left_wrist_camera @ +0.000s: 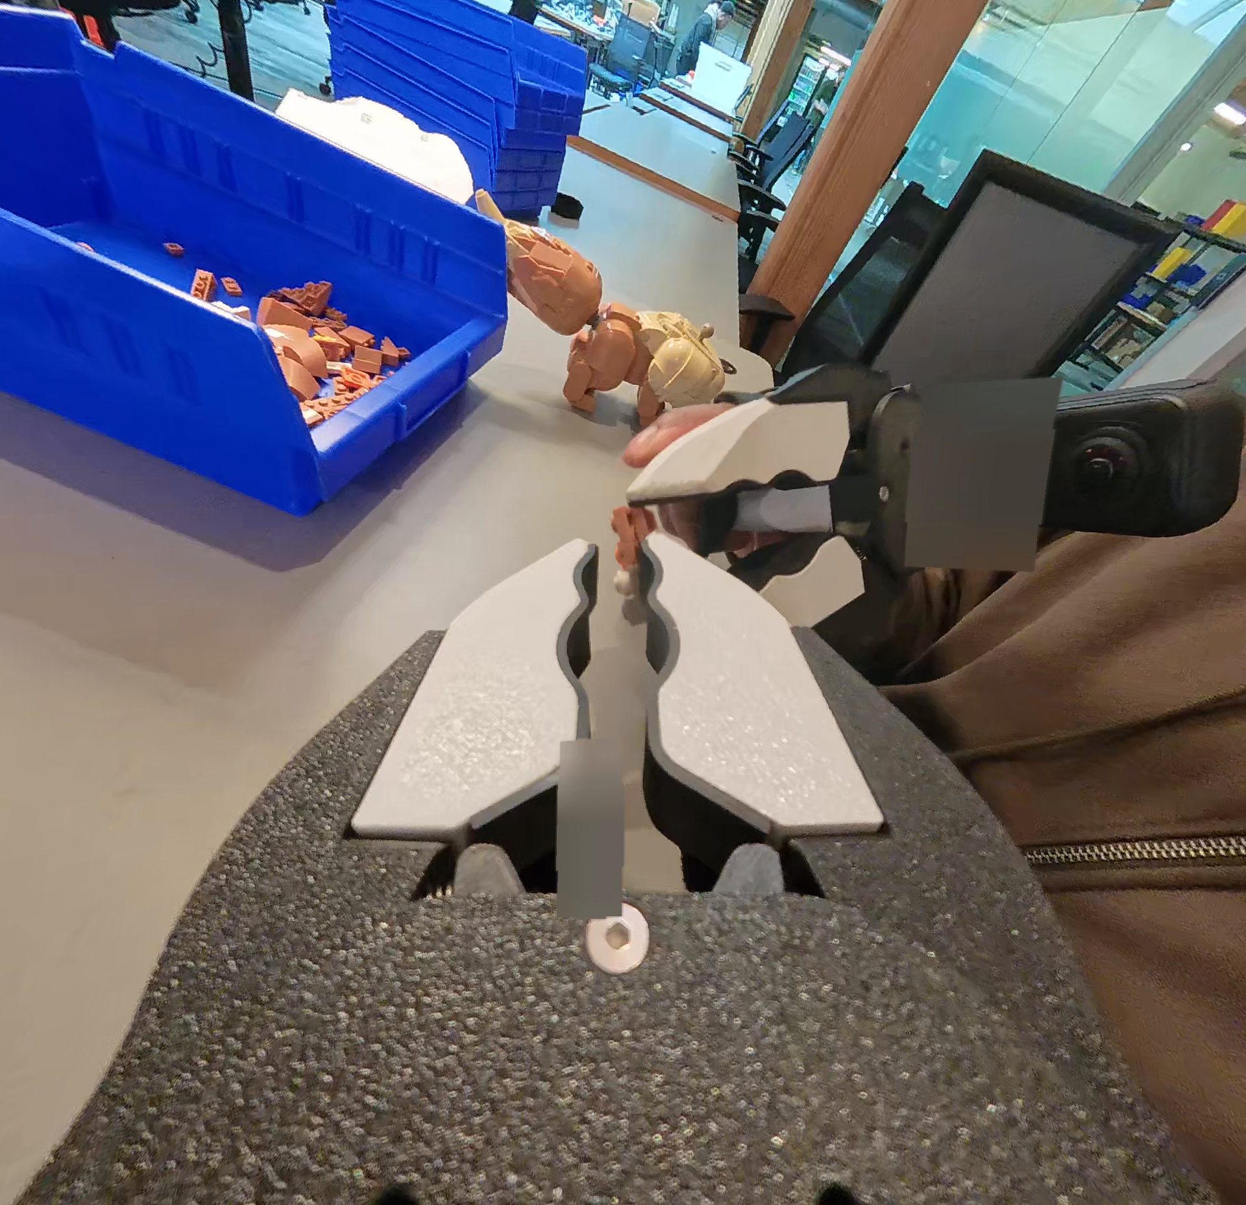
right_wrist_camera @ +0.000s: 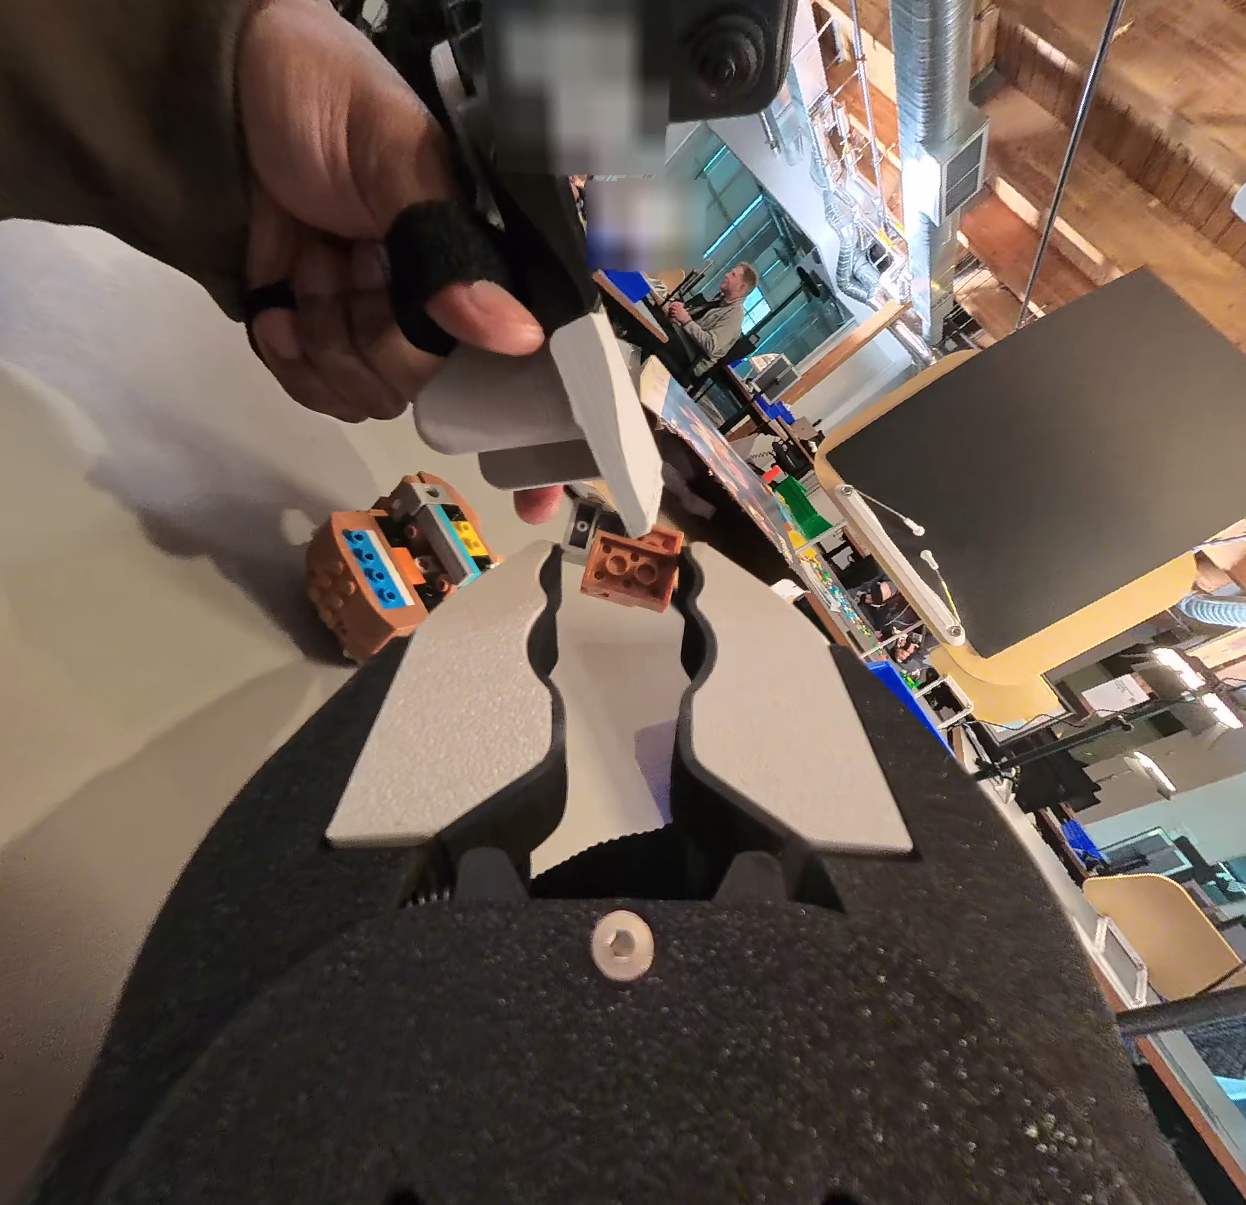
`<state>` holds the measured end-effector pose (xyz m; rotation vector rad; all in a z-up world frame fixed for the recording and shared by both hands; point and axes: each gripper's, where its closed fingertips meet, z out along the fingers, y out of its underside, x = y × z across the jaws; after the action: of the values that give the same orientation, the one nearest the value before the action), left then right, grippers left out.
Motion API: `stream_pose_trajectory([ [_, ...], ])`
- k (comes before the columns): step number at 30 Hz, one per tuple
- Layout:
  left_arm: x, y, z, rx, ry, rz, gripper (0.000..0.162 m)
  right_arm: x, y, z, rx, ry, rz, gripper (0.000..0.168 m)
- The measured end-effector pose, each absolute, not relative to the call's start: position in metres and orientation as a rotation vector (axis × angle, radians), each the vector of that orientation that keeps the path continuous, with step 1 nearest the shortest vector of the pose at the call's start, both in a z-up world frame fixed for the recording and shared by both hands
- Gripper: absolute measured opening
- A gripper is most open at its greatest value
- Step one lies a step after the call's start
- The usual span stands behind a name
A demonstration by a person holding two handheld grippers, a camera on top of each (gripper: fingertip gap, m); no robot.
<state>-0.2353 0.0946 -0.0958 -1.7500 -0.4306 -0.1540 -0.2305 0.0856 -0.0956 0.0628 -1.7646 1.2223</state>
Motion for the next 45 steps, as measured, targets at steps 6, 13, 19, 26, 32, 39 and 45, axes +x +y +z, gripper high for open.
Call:
stream_pose_trajectory([
  [6, -0.228, 0.097, -0.092, -1.719, -0.408, -0.237, 0.006, -0.228, 0.087, -0.092, 0.094, -1.724, 1.221, 0.032],
  [13, -0.225, 0.099, -0.091, -1.693, -0.405, -0.296, 0.006, -0.225, 0.088, -0.091, 0.129, -1.706, 1.222, 0.032],
  [19, -0.221, 0.098, -0.089, -1.669, -0.38, -0.352, 0.005, -0.22, 0.086, -0.089, 0.169, -1.673, 1.217, 0.032],
  [26, -0.22, 0.099, -0.082, -1.678, -0.268, -0.187, 0.004, -0.216, 0.09, -0.078, 0.121, -1.649, 1.353, 0.026],
  [32, -0.225, 0.095, -0.069, -1.695, -0.09, 0.22, 0.005, -0.217, 0.105, -0.064, -0.102, -1.739, 1.748, 0.028],
  [39, -0.212, 0.1, -0.061, -1.666, 0.105, 0.413, 0.005, -0.219, 0.103, -0.074, -0.178, -1.847, 1.825, 0.017],
  [45, -0.206, 0.104, -0.061, -1.652, 0.138, 0.387, 0.005, -0.215, 0.1, -0.071, -0.183, -1.837, 1.881, 0.019],
])
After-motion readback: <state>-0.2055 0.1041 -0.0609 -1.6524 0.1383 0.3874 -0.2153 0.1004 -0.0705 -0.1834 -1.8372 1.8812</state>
